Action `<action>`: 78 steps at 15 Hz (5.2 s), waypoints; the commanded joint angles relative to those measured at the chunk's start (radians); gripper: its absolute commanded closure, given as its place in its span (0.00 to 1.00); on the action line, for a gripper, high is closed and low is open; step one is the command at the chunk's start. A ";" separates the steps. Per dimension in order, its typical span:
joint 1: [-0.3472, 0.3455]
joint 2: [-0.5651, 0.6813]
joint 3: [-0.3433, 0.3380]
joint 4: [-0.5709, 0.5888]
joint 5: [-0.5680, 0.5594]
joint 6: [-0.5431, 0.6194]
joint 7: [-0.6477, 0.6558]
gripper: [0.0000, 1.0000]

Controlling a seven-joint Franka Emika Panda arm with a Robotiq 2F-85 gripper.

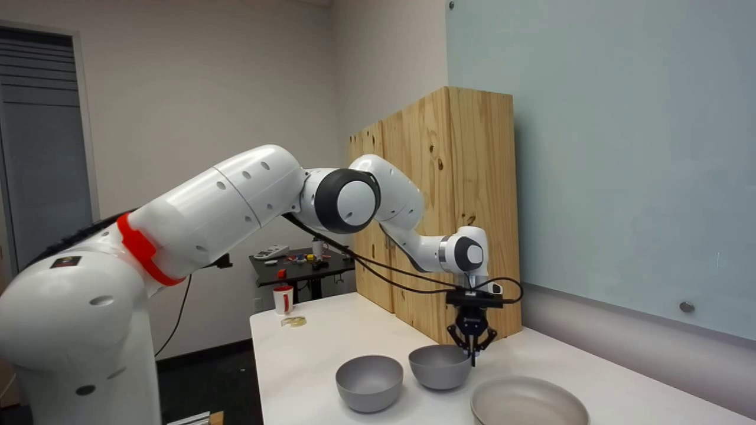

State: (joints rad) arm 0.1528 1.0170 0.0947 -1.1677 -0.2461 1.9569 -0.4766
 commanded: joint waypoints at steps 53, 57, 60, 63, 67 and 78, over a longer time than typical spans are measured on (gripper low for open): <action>-0.068 -0.235 -0.065 -0.199 0.069 -0.019 0.400 1.00; -0.079 -0.223 -0.060 -0.212 0.038 -0.029 0.324 1.00; -0.081 -0.213 -0.059 -0.216 0.032 -0.031 0.278 1.00; -0.084 -0.198 -0.059 -0.213 0.026 -0.019 0.240 1.00; -0.085 -0.184 -0.061 -0.217 0.008 0.002 0.202 1.00; -0.049 -0.179 -0.089 -0.244 -0.039 0.144 0.303 1.00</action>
State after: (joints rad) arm 0.0809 0.8393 0.0275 -1.3754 -0.2755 2.0303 -0.2730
